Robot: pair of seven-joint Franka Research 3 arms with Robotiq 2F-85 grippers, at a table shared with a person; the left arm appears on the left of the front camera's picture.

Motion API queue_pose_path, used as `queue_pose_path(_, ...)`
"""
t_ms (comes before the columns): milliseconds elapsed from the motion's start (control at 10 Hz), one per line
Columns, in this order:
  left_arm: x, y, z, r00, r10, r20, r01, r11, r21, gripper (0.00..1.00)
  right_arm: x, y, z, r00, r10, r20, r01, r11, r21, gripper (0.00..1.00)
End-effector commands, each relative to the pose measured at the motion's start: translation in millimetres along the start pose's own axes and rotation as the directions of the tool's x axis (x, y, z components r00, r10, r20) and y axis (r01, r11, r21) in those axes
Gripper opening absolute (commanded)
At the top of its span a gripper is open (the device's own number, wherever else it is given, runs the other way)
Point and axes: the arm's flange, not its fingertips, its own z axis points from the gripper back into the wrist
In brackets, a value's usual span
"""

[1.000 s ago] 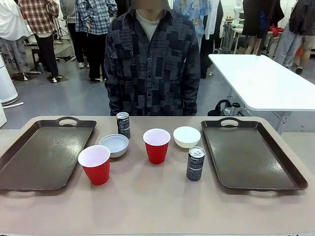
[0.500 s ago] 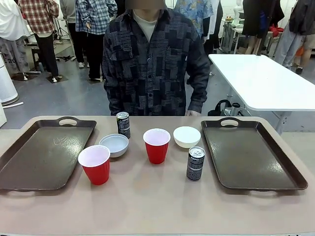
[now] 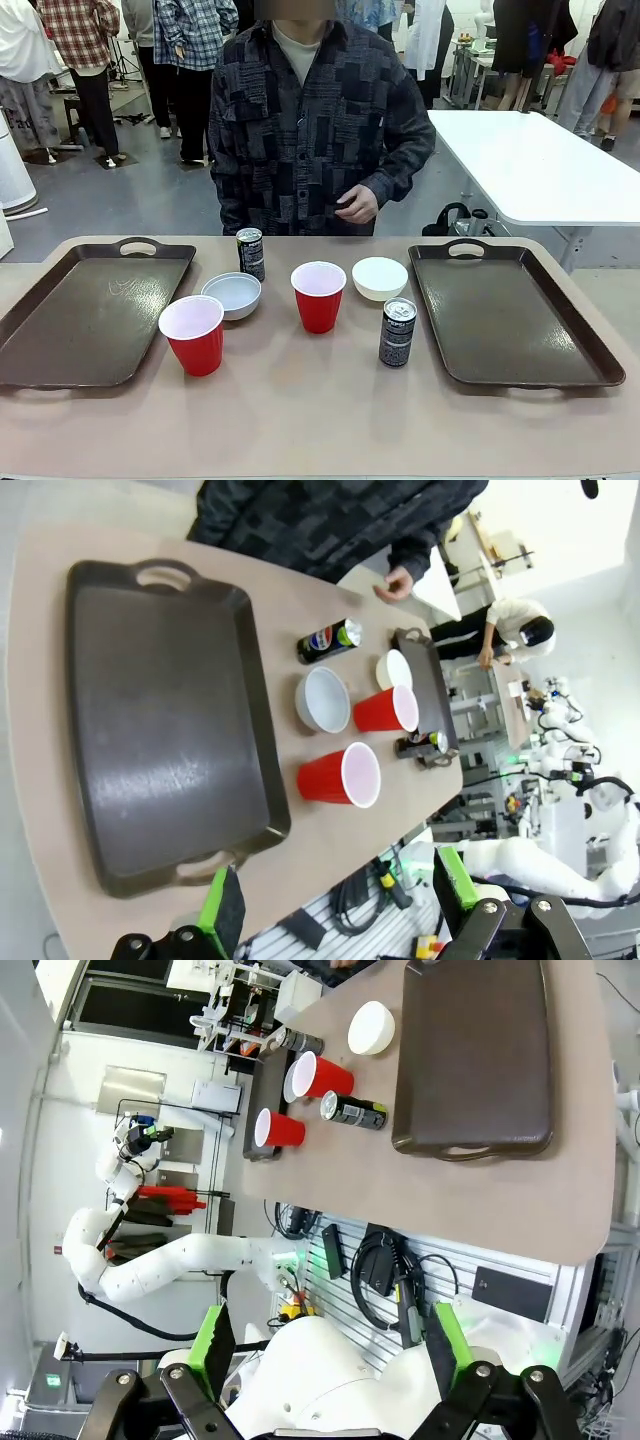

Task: Prepare tableware on both trays.
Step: Pick up a Picnic Bowl from the table and place it on a Handle tray.

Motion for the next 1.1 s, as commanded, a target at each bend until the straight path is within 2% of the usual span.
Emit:
queue_pose_path(0, -0.2, 0.8, 1.1, 1.000, -0.001, 0.004, 0.001, 1.000, -0.006, 1.00, 0.2, 2.7, 1.2, 1.000, 0.019, 0.007, -0.019, 1.000, 0.022, 1.00)
queue_pose_path(1000, -0.2, 0.8, 1.1, 1.000, -0.001, 0.004, 0.001, 1.000, -0.006, 1.00, 0.2, 2.7, 1.2, 1.000, 0.019, 0.007, -0.019, 1.000, 0.022, 1.00)
